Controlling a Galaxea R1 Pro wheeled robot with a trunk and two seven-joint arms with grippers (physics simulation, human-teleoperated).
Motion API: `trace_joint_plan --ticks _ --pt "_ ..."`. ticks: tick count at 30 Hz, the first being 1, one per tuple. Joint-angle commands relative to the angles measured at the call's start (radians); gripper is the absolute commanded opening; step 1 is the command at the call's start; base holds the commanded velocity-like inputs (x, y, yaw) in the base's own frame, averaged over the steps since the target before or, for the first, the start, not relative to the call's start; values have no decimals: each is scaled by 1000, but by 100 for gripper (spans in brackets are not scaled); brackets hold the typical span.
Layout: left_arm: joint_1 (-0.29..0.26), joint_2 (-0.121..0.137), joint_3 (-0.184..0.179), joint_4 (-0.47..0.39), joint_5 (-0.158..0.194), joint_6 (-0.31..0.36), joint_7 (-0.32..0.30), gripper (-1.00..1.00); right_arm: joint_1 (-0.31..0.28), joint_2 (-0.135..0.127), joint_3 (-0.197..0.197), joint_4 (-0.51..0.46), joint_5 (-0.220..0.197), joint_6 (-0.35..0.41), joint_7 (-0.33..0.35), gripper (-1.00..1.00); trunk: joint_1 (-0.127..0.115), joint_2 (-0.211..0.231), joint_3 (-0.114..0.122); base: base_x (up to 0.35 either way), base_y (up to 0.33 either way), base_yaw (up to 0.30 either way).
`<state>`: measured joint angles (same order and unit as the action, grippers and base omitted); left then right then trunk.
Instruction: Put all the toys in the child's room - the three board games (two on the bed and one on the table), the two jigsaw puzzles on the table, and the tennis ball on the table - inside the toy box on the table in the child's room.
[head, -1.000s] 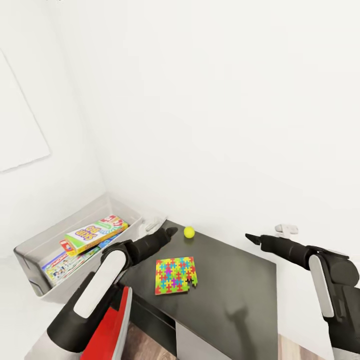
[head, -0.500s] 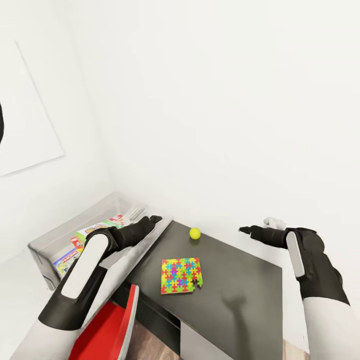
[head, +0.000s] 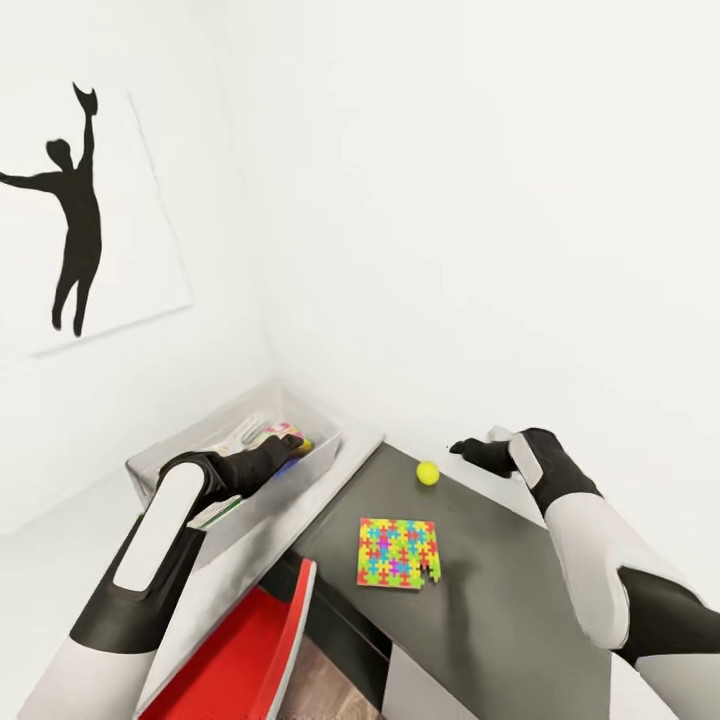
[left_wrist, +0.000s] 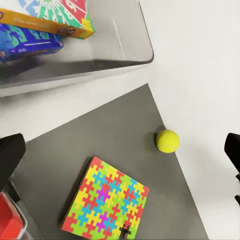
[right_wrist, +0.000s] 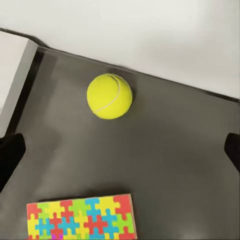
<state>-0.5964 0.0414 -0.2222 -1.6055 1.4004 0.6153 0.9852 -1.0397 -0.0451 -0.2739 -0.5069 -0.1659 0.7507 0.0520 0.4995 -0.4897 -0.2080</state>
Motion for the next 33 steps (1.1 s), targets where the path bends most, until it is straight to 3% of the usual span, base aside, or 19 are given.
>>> trace_joint_plan --ticks 1,7,13,20,24,30,33 --pt "-2 0 0 -1 6 2 12 100 -19 4 -5 33 0 -15 -8 100 -3 6 1 0 0 291" --pt "-2 -3 4 -1 6 3 21 100 -69 22 -6 125 -3 -71 -39 100 -26 48 18 0 0 293" --pt "-4 -17 3 -1 8 3 24 100 -86 29 -7 153 -3 -91 -50 100 -49 90 35 0 0 294" --pt "-15 -44 -2 -1 9 6 25 100 -94 24 -10 155 -3 -98 -68 100 -50 90 33 0 0 294" --pt "-26 -65 -9 -1 9 15 25 100 -104 21 -11 154 -3 -105 -105 100 -50 90 31 0 0 293" --pt "-66 -109 -48 -1 12 39 9 100 -121 14 -13 144 -19 -142 -245 100 -50 90 29 0 0 209" --pt "-75 -122 -66 -2 21 42 1 100 -123 14 -14 135 -32 -153 -280 100 -50 90 28 0 0 98"
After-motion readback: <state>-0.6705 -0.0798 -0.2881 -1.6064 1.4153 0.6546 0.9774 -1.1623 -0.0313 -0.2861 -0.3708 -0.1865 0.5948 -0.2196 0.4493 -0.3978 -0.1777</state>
